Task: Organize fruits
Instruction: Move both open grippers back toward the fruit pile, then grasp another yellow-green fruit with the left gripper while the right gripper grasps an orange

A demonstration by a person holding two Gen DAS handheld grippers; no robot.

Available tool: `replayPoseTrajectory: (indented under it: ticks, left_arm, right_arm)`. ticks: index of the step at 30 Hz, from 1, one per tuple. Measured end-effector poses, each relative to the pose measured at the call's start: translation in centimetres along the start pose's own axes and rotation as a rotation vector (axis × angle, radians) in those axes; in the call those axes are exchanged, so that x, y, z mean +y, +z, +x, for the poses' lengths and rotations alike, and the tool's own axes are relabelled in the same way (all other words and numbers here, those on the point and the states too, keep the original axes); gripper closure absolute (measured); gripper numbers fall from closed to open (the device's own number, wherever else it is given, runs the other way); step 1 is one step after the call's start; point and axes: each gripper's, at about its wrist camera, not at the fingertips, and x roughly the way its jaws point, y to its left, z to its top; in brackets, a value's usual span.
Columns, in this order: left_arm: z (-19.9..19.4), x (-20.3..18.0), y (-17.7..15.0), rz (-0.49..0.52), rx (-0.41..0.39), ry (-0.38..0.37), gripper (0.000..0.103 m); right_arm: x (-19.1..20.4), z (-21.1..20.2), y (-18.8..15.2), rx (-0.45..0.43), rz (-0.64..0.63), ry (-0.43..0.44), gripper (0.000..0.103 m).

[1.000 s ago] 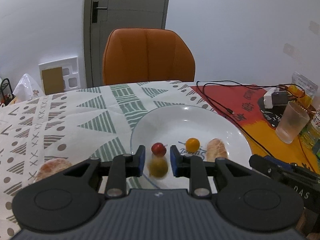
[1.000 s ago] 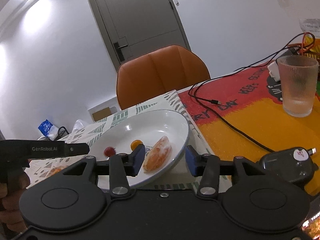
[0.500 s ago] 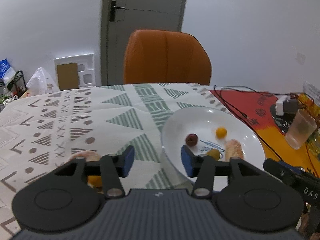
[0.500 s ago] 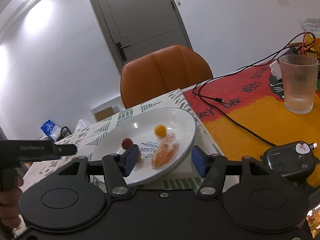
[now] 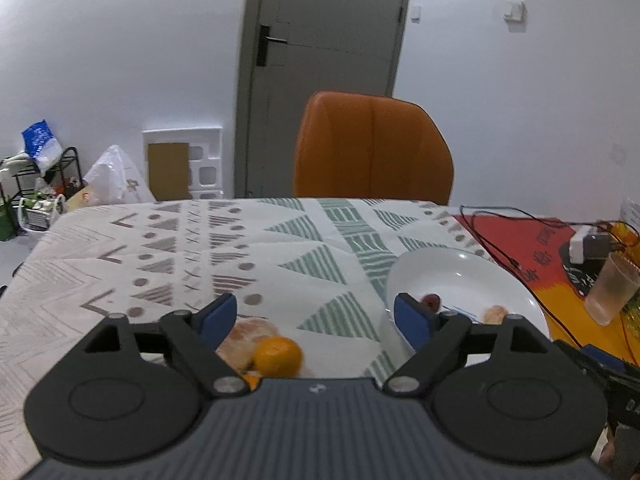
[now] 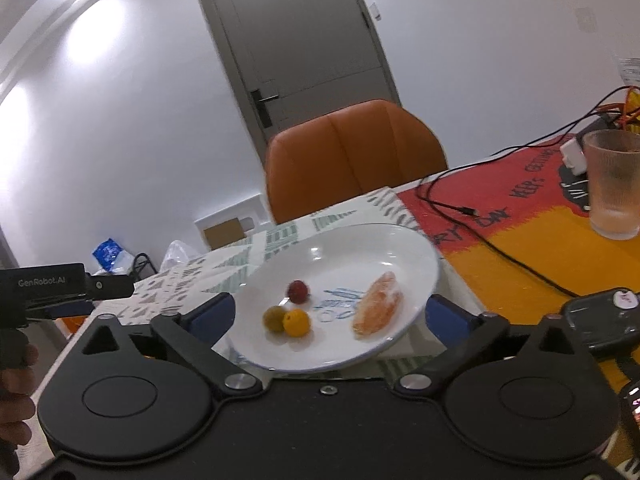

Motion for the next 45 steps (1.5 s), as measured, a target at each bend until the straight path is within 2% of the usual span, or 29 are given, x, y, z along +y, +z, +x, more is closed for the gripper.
replayPoseTrajectory:
  ticks: [11, 32, 40, 45]
  left_arm:
    - [-1.6, 3.7, 0.0, -0.046, -0.007, 0.061, 0.015]
    - [-2.1, 8.2, -2.1, -0.119, 0.017, 0.065, 0.016]
    - [-1.6, 9.4, -3.2, -0.148, 0.031, 0.05, 0.024]
    - [-0.9, 9.9, -3.9, -0.18, 0.066, 0.021, 0.036]
  right_arm:
    - [3.6, 0.5, -0.1, 0.039, -0.039, 0.059, 0.0]
    - [8.4, 2.6, -0.6, 0.14, -0.129, 0.151, 0.0]
    - [9.6, 3.2, -1.4, 0.161, -0.154, 0.188, 0.0]
    - [10.1, 3.5, -1.9, 0.18, -0.163, 0.204, 0.002]
